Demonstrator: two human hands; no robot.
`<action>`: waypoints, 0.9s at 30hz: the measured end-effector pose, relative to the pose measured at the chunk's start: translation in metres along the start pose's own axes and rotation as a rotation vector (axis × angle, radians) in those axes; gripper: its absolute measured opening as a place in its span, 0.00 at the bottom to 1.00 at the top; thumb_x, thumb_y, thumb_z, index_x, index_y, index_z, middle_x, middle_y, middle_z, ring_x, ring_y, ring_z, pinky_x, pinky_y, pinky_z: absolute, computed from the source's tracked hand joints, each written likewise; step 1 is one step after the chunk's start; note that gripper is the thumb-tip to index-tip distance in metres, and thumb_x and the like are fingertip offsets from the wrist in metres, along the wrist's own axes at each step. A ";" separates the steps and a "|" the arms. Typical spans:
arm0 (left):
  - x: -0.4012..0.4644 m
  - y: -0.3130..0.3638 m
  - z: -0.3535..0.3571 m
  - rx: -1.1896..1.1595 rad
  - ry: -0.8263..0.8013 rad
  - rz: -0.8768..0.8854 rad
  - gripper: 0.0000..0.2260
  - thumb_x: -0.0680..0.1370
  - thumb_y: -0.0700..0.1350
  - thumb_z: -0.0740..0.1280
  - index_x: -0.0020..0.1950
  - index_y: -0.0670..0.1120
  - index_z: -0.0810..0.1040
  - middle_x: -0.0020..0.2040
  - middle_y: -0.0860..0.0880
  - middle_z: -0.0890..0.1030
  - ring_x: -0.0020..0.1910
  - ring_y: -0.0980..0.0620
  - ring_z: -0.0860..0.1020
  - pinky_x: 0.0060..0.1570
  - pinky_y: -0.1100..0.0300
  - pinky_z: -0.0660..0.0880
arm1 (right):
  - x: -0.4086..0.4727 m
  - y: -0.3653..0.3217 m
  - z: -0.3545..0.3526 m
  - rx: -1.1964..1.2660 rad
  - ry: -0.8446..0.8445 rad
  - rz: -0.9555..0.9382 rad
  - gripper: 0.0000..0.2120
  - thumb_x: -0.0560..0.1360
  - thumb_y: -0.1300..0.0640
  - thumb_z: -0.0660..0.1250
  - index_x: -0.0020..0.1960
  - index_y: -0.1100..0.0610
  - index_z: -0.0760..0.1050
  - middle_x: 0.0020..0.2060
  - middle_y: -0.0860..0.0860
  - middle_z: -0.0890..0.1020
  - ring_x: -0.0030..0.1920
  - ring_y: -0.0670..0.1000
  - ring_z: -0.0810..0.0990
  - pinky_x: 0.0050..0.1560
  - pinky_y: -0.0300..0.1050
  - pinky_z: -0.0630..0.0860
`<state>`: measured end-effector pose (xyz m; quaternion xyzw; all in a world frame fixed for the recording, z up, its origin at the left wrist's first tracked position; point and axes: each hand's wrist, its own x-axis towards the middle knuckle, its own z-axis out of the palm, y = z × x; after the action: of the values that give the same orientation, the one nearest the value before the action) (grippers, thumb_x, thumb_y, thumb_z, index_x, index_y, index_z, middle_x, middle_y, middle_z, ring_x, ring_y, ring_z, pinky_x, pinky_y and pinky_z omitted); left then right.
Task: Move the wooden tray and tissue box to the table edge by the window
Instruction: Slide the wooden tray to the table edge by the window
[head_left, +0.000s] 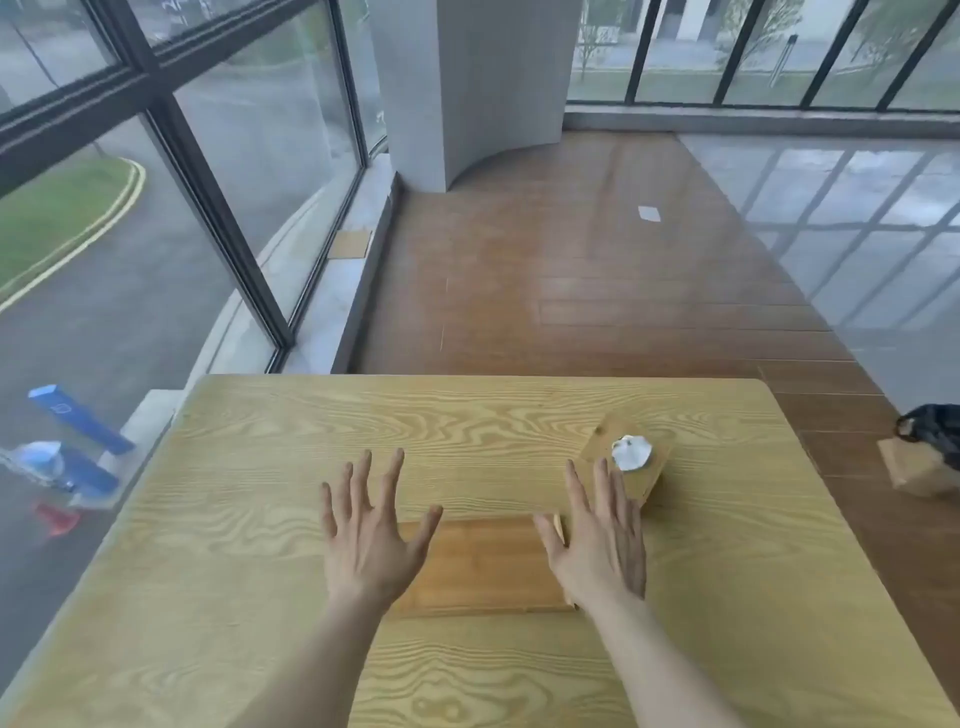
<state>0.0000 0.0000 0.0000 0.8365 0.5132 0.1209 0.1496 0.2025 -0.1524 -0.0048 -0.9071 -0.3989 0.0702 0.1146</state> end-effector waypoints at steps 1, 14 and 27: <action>-0.003 -0.003 0.003 0.012 -0.054 -0.015 0.38 0.74 0.74 0.54 0.81 0.62 0.50 0.83 0.46 0.54 0.82 0.45 0.48 0.79 0.43 0.41 | -0.002 0.002 0.005 -0.004 -0.059 0.017 0.38 0.79 0.32 0.52 0.82 0.45 0.44 0.82 0.54 0.45 0.82 0.57 0.46 0.80 0.57 0.52; -0.034 -0.031 0.064 0.026 -0.478 -0.283 0.39 0.75 0.66 0.65 0.80 0.64 0.49 0.82 0.48 0.51 0.81 0.44 0.52 0.78 0.47 0.54 | -0.019 0.016 0.065 0.025 -0.377 0.148 0.35 0.79 0.36 0.58 0.81 0.44 0.50 0.81 0.57 0.55 0.77 0.59 0.61 0.71 0.54 0.68; -0.027 -0.031 0.076 -0.100 -0.475 -0.343 0.36 0.74 0.57 0.73 0.77 0.63 0.59 0.78 0.46 0.56 0.77 0.45 0.60 0.63 0.48 0.74 | -0.015 0.003 0.084 0.030 -0.416 0.197 0.37 0.77 0.39 0.66 0.80 0.45 0.55 0.67 0.54 0.68 0.60 0.53 0.74 0.54 0.46 0.78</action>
<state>-0.0108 -0.0205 -0.0831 0.7341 0.5910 -0.0804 0.3246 0.1764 -0.1522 -0.0856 -0.9059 -0.3223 0.2723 0.0358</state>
